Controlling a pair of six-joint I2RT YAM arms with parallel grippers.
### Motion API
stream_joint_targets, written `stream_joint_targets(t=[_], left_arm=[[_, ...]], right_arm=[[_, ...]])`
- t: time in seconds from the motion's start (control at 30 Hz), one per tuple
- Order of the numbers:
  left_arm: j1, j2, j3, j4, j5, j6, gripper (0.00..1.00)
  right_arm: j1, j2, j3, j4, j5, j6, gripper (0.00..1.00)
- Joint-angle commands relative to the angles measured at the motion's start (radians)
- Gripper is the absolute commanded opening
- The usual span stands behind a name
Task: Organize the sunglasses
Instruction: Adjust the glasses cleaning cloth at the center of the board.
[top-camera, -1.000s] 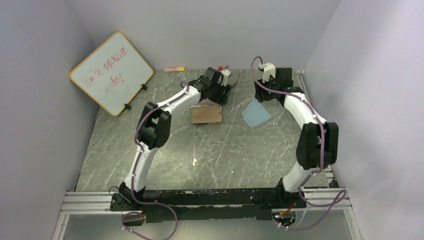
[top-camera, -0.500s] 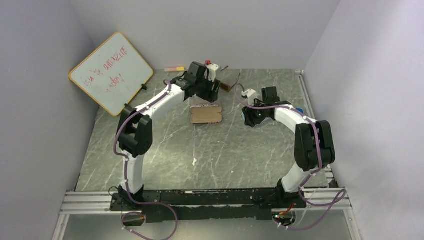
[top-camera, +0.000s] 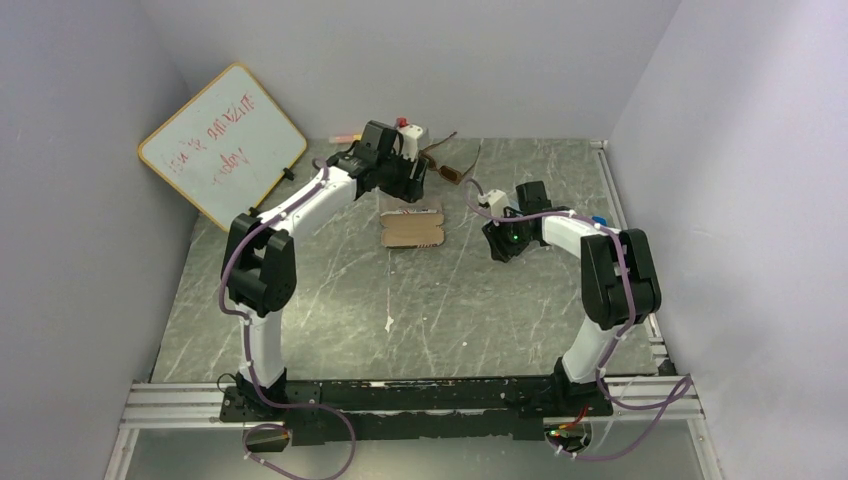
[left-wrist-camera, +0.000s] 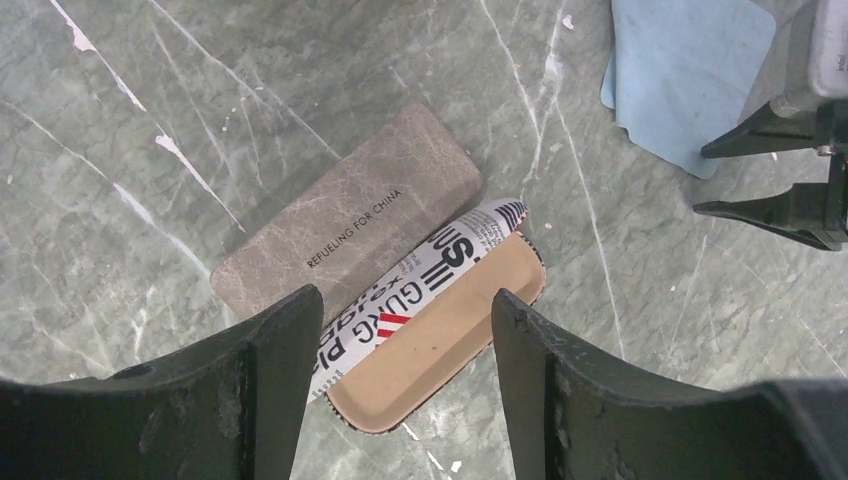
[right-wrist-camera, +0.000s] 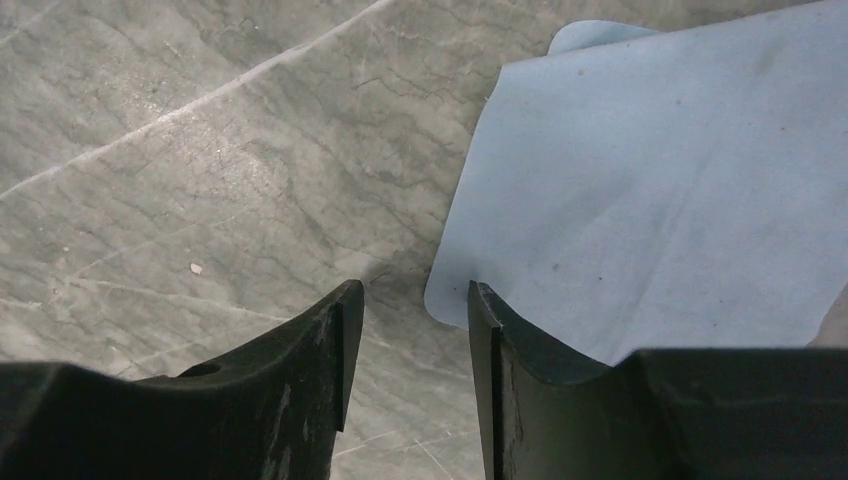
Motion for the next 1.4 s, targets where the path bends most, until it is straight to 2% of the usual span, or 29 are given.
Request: stream_joint_targets(t=[0.0, 0.13, 0.33, 0.53, 0.8, 1.07, 1.27, 1.3, 1.37], left_arm=[[-0.004, -0.051, -0.010, 0.018, 0.027, 0.005, 0.67], [-0.004, -0.047, -0.006, 0.020, 0.029, 0.005, 0.67], [-0.002, -0.035, 0.017, 0.017, 0.038, 0.005, 0.67], [-0.004, -0.017, 0.041, 0.020, 0.059, 0.001, 0.67], [-0.016, 0.055, 0.140, -0.018, 0.091, 0.000, 0.67], [-0.075, 0.107, 0.197, -0.045, 0.074, 0.014, 0.68], [-0.131, 0.137, 0.216, -0.058, 0.061, 0.031, 0.70], [-0.140, 0.139, 0.216, -0.061, 0.061, 0.032, 0.71], [-0.163, 0.145, 0.212, -0.062, 0.053, 0.063, 0.73]], right_arm=[[0.008, 0.032, 0.009, 0.042, 0.037, -0.017, 0.46], [0.008, 0.042, 0.013, 0.027, 0.043, -0.029, 0.36], [0.009, 0.029, -0.002, -0.013, 0.055, -0.064, 0.00], [0.008, -0.034, -0.031, -0.066, 0.075, -0.112, 0.00], [0.006, -0.167, -0.053, -0.290, 0.082, -0.281, 0.00], [-0.025, -0.229, -0.079, -0.407, 0.122, -0.364, 0.00], [-0.034, -0.275, -0.105, -0.480, 0.080, -0.438, 0.00], [-0.035, -0.283, -0.108, -0.479, 0.083, -0.445, 0.01], [-0.036, -0.303, -0.119, -0.467, 0.114, -0.460, 0.15]])
